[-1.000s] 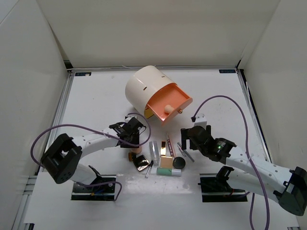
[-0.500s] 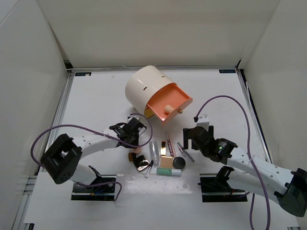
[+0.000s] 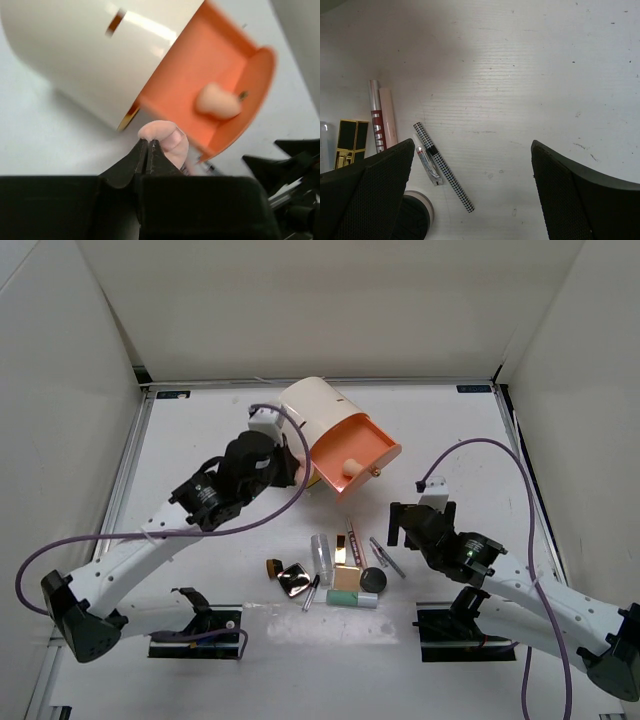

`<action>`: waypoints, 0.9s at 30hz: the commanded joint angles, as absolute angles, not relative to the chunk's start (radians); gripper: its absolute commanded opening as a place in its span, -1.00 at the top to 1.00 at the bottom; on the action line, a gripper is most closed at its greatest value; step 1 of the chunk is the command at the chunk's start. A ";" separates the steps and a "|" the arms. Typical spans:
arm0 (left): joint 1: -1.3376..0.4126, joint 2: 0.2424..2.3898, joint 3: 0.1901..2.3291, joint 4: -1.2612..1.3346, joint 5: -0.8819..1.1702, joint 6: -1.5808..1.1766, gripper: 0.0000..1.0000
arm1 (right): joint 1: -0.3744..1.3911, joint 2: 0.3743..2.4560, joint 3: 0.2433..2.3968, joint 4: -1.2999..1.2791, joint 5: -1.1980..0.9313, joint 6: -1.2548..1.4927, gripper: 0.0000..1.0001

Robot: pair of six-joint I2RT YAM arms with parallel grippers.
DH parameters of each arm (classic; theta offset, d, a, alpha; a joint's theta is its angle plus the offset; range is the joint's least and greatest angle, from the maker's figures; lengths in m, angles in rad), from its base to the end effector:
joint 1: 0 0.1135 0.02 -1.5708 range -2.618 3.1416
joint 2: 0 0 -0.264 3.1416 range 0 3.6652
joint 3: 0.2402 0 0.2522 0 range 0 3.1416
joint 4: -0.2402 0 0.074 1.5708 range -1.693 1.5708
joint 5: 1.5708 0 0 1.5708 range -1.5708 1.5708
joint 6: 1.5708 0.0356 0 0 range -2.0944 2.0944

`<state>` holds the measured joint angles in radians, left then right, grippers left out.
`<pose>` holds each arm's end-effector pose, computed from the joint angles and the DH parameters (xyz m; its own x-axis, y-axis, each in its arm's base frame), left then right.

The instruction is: Organize the makeup

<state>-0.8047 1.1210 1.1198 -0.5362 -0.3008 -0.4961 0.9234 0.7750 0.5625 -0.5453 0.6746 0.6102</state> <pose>0.1761 -0.1678 0.3557 -0.5557 -0.0781 -0.8277 0.2812 0.9193 -0.2755 0.1127 0.1122 0.2352 -0.5399 0.0280 -0.8413 -0.0487 0.9967 0.0644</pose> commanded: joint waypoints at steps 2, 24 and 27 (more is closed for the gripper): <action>-0.822 1.233 1.255 -0.430 -0.262 -0.347 0.81 | 0.920 0.761 0.577 -0.555 0.722 0.632 -0.98; -0.891 1.528 1.549 -0.411 -0.275 -0.222 -0.66 | 0.942 0.767 0.580 -0.512 0.589 0.534 -0.98; -0.899 1.455 1.537 -0.463 -0.294 -0.253 -0.97 | 1.017 0.813 0.613 -0.497 0.598 0.503 -0.98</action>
<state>-0.8860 1.5681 1.5066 -0.4095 -0.2733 -0.2291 0.9577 0.7799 0.5629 -0.5484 0.6132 0.5674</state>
